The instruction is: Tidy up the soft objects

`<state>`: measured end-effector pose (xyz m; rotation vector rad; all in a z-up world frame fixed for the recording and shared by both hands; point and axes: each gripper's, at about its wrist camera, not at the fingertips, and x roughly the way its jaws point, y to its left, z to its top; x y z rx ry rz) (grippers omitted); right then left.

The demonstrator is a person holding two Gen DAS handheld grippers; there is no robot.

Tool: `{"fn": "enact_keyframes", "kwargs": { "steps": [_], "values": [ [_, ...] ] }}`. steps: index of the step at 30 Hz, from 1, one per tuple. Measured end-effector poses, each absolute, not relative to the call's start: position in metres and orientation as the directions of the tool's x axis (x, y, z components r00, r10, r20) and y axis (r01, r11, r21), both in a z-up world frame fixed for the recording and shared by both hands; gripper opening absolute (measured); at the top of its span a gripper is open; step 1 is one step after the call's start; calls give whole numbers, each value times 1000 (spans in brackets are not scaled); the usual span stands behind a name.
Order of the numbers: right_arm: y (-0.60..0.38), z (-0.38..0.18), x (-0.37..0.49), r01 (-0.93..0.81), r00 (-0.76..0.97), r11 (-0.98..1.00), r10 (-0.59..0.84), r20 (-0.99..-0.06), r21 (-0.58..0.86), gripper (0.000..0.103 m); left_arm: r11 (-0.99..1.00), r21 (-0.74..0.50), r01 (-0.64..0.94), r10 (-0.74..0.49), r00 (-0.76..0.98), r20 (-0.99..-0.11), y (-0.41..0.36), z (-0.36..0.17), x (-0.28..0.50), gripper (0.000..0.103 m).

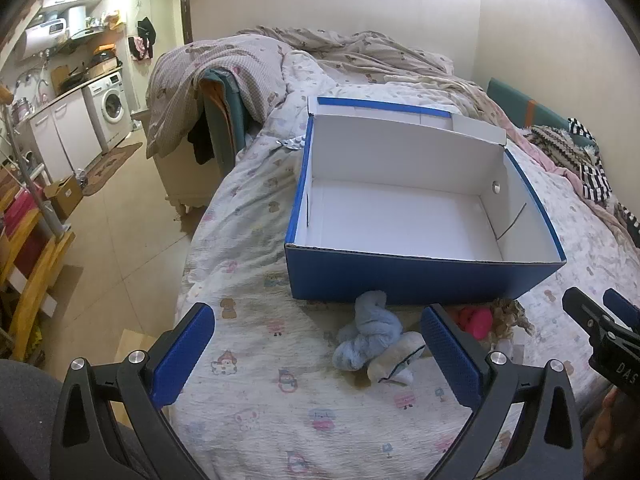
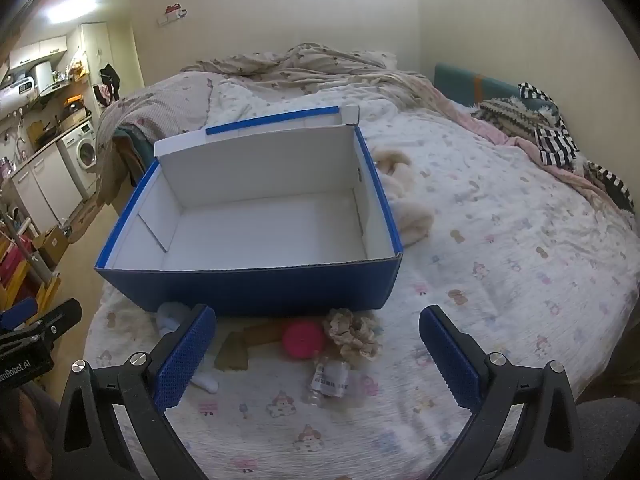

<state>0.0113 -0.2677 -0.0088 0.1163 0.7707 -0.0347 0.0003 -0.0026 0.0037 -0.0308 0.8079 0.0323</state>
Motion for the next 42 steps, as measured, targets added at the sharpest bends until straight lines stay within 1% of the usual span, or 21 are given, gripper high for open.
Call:
{"fn": "enact_keyframes", "kwargs": {
  "steps": [42],
  "values": [
    [-269,-10,12,72,715,994,8,-699,84,103,999,-5,-46,28,692,-722,-3,2,-1,103]
  ]
}}
